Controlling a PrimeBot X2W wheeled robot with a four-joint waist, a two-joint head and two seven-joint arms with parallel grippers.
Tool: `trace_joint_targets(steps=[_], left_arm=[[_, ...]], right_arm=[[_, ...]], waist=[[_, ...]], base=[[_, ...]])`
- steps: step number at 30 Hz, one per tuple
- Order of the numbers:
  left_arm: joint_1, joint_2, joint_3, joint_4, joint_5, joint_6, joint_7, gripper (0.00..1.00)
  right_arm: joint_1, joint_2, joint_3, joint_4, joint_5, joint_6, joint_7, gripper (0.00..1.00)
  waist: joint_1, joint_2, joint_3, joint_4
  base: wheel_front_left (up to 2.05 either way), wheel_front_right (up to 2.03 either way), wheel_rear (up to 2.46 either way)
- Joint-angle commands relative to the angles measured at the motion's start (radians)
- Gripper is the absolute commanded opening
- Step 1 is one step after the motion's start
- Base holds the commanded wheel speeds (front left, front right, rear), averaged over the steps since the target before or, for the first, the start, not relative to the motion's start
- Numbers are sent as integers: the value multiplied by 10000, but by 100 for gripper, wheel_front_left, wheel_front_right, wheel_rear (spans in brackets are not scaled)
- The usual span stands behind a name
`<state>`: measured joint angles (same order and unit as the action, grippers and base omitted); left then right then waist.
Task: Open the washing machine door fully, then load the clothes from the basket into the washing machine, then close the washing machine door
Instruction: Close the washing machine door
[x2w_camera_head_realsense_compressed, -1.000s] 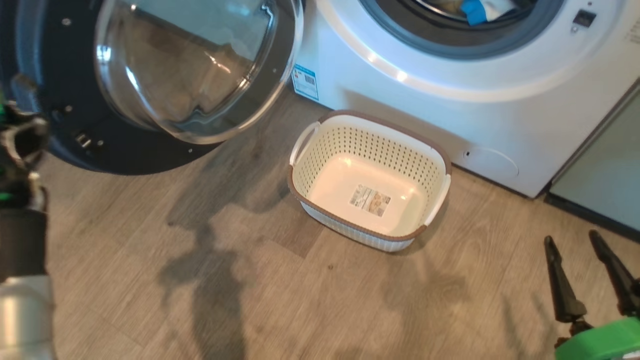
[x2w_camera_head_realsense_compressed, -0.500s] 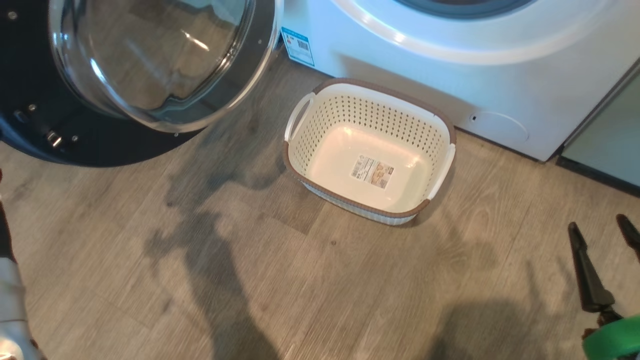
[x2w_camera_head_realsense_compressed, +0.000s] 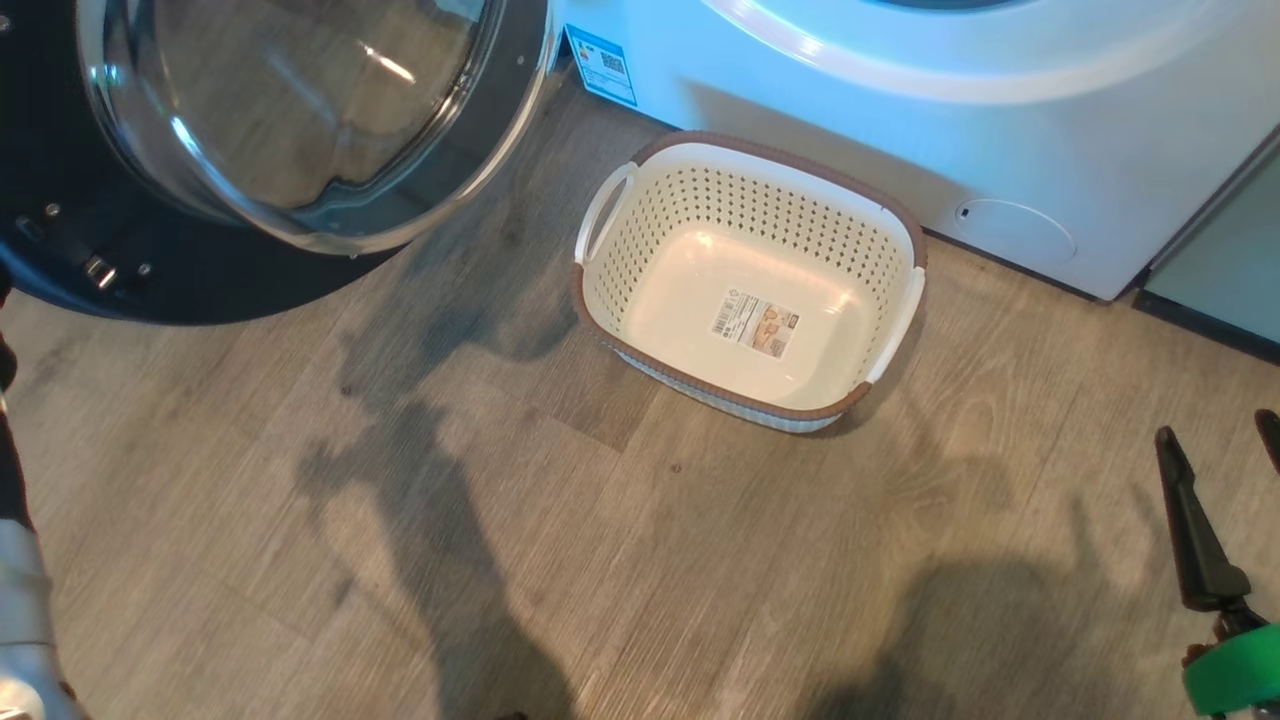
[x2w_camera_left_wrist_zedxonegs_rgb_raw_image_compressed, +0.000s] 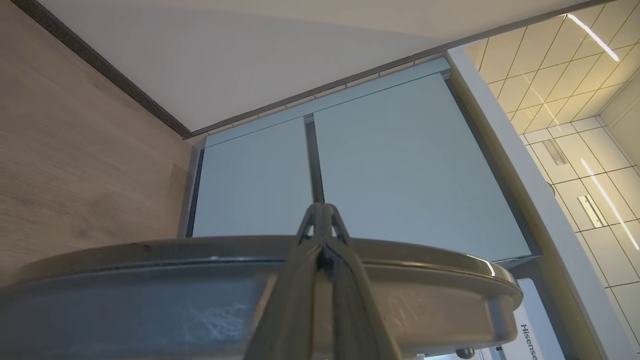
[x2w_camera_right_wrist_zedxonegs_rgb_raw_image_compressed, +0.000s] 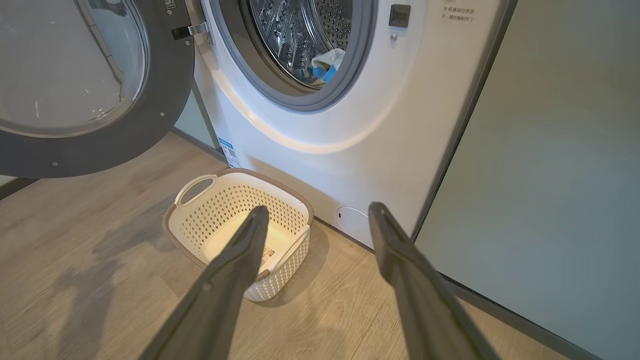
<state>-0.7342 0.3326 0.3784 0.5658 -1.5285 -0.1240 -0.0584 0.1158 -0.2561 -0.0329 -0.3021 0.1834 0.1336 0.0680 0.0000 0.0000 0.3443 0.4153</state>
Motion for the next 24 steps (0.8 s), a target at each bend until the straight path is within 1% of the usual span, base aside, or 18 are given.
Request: trace_joint_targets(steps=[1,7,16,24], left_arm=[[-195,642,61,-143,-53,-66,267,0],[-173,721,-63,-11,-117,-66,576,0],[76,735,-295,-215,-400,-66,1491,0],[281,623,-413,-456,-443,-67,1780,0]], right_arm=[[-229,-341,120,-415,57,-29,33,100],[-227,-361,79,-437,55,-29,83,100],[-257,-390,92,-418,74,-29,124,100],[-286,-391,182,-403,79,-29,167,100]], waist=[[0,0,43,0],[0,0,98,14],[0,0,119,66],[0,0,68,128]], base=[[0,0,0],[0,0,0],[0,0,0],[0,0,0]])
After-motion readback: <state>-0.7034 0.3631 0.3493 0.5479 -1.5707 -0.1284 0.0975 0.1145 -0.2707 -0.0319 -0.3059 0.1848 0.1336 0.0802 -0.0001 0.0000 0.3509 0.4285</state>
